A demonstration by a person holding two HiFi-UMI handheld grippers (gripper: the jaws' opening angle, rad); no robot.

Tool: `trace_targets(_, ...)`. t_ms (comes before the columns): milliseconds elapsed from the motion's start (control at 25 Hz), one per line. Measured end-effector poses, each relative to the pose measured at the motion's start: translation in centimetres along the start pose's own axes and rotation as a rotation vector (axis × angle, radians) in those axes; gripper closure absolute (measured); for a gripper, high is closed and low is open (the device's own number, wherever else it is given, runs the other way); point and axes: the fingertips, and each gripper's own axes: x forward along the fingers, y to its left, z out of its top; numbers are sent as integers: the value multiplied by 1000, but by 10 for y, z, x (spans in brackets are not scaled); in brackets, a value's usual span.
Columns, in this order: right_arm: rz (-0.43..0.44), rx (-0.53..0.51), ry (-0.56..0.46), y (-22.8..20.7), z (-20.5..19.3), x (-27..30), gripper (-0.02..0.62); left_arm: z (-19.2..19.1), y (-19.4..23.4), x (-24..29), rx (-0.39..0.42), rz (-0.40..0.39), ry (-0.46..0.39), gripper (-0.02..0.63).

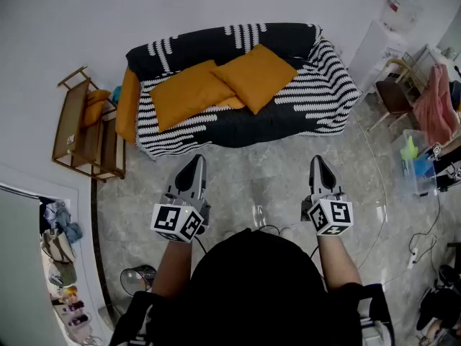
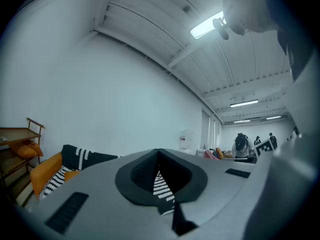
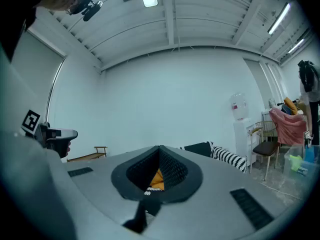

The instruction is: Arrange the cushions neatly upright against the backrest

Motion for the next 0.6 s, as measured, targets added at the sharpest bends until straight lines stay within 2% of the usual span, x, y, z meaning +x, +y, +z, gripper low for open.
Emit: trace_targets(600,6,-11,49,36,-18,1,568,-9,24,-33,-16,-13,32,589)
